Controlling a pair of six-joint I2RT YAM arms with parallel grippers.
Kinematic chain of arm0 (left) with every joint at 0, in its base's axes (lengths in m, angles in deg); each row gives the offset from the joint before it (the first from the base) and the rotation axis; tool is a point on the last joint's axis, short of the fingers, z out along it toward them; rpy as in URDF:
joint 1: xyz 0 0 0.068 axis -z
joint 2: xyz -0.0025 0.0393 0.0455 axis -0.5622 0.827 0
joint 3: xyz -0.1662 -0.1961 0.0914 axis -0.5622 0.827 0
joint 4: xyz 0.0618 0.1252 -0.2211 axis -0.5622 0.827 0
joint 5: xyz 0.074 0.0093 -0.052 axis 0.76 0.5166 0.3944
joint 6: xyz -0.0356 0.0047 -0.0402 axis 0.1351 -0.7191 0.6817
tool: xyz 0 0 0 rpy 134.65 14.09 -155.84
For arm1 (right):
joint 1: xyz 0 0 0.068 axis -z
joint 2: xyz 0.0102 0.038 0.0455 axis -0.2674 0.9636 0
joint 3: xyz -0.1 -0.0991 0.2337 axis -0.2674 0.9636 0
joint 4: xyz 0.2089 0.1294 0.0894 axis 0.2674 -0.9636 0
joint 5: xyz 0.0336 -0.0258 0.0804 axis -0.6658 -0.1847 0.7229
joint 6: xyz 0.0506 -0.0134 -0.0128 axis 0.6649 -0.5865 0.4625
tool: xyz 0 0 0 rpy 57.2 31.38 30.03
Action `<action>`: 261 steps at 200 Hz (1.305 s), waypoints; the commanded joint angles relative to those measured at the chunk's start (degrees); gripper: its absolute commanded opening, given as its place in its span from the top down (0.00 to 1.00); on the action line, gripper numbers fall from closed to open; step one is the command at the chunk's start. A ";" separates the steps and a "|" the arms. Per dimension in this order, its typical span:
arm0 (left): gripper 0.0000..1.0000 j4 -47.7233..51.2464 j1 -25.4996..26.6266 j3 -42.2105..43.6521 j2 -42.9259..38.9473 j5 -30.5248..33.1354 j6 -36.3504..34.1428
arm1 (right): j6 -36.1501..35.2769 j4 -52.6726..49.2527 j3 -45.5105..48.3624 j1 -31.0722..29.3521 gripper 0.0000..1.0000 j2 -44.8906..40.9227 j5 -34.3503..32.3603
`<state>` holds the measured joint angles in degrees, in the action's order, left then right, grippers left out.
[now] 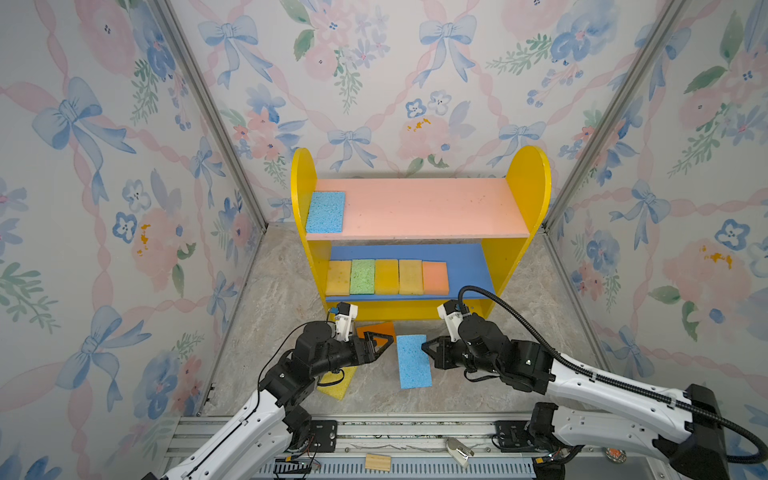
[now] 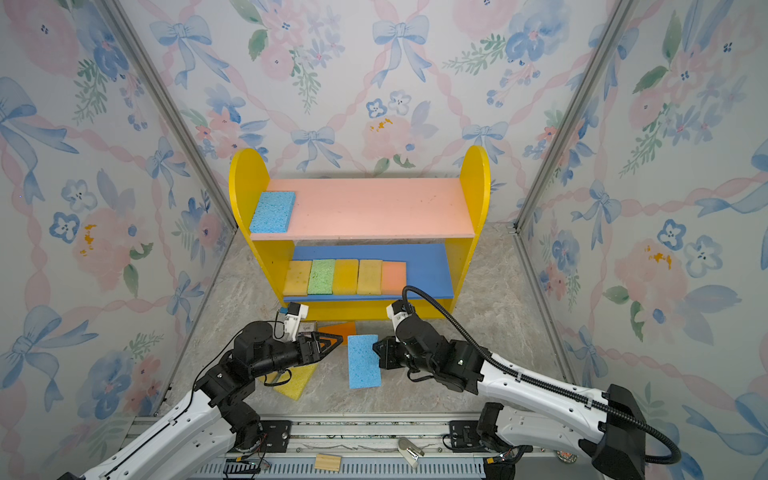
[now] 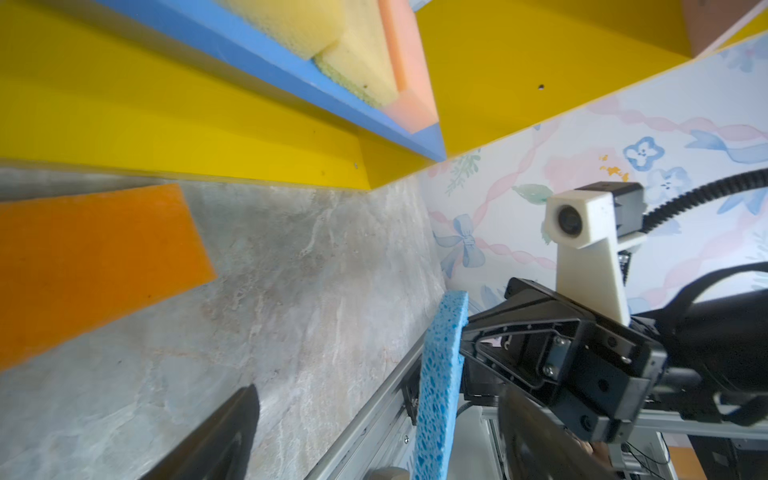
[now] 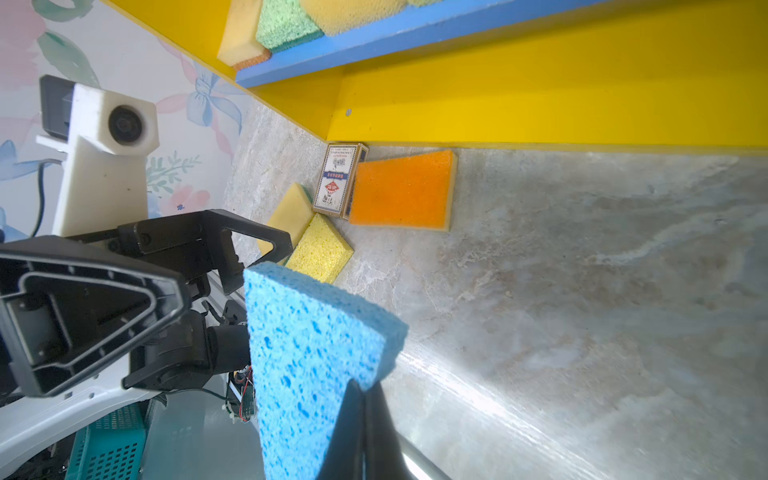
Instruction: Place and organize the cleaning sponges onto the shelf
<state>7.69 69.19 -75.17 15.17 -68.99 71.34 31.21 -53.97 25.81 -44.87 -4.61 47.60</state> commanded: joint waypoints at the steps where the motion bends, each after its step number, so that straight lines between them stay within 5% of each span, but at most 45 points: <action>1: 0.12 -12.82 2.93 1.68 -0.06 -2.12 5.13 | -1.83 -4.83 -2.21 0.81 1.00 -1.95 0.56; 114: 0.34 -16.88 8.81 -0.40 7.65 0.35 2.92 | -2.36 -2.29 -5.50 1.59 1.00 -0.06 3.87; 126: 0.42 -18.33 9.30 -0.31 8.28 0.33 3.14 | -2.36 -1.98 -5.71 1.58 1.00 0.55 4.16; 165: 0.95 -19.95 9.84 -0.15 8.12 -0.20 3.64 | -2.57 -1.37 -6.18 1.73 0.97 1.59 4.93; 178: 1.00 -19.96 9.80 0.10 7.07 0.21 3.79 | -2.75 -1.67 -5.96 2.08 0.87 1.13 5.66; 198: 1.00 -20.15 9.63 0.65 5.30 0.81 4.07 | -2.72 -1.44 -4.38 3.41 0.48 -0.97 8.04; 209: 1.00 -20.45 9.26 0.56 4.87 0.25 4.14 | -2.35 -0.04 -2.77 4.61 0.36 -2.80 10.63; 229: 1.00 -21.11 8.13 -0.06 4.59 -1.25 4.59 | -1.53 3.08 0.11 6.60 0.26 -5.40 17.82; 261: 1.00 -24.03 6.28 -1.49 4.84 -4.29 6.51 | -0.49 8.69 3.67 6.94 0.25 -8.94 24.89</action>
<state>-12.40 76.58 -74.45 20.24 -70.30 76.13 29.84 -51.37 26.62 -38.40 -11.35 64.08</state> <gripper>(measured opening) 0.051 0.761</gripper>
